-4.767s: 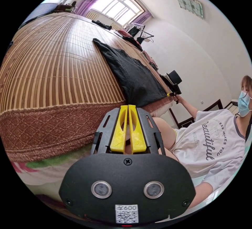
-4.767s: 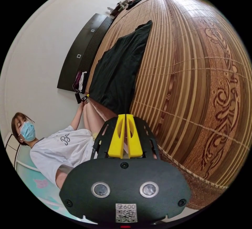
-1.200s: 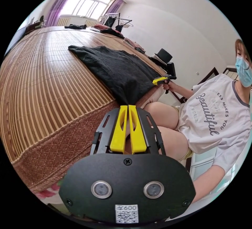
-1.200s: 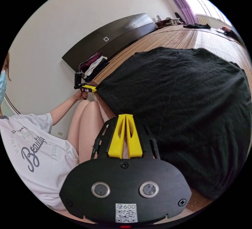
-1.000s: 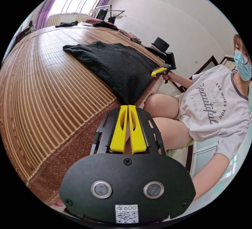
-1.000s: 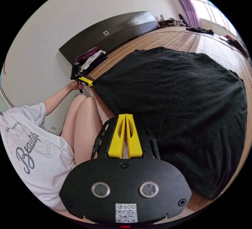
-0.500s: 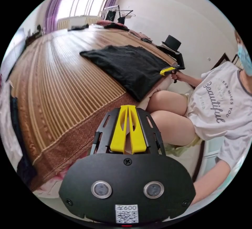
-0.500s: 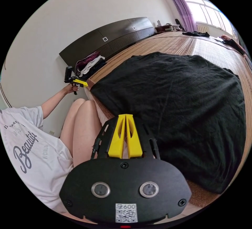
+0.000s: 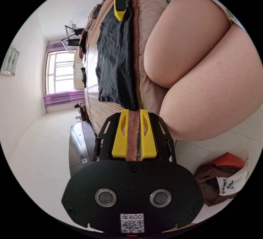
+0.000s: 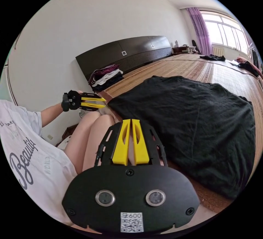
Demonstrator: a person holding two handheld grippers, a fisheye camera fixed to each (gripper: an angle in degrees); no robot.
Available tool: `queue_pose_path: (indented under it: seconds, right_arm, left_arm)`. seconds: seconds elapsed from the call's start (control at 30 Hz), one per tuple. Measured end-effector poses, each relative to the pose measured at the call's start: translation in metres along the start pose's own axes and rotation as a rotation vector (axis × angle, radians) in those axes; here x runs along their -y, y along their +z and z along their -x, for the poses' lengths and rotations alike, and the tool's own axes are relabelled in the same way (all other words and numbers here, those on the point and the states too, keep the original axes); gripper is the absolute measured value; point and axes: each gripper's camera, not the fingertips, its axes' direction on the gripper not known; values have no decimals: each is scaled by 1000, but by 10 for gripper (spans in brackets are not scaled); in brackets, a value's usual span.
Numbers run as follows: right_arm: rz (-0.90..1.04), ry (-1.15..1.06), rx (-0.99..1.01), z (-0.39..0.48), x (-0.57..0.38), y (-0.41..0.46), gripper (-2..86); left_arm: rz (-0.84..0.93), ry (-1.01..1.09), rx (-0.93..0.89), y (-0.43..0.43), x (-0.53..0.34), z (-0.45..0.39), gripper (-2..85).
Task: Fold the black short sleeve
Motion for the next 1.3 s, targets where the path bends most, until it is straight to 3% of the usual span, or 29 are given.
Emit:
queue_pose_path:
  seconds: [0.6,0.8,1.07,1.2,1.3]
  right_arm:
    - [-1,62,84,15,-135,-23,-6]
    - [29,-193,-88,83,-174,3,25]
    - [75,-530,-196,203,-210,129,107]
    - [155,-633,-357,237,-241,192,97]
    - [171,-704,-457,250,-277,217,31]
  left_arm:
    - [31,60,-60,90,-113,-43,17]
    - [19,9,-28,105,-164,-33,12]
    - [-23,-165,-13,118,-241,2,11]
    - [-54,-225,11,120,-275,13,13]
    - [-72,-239,21,127,-301,18,15]
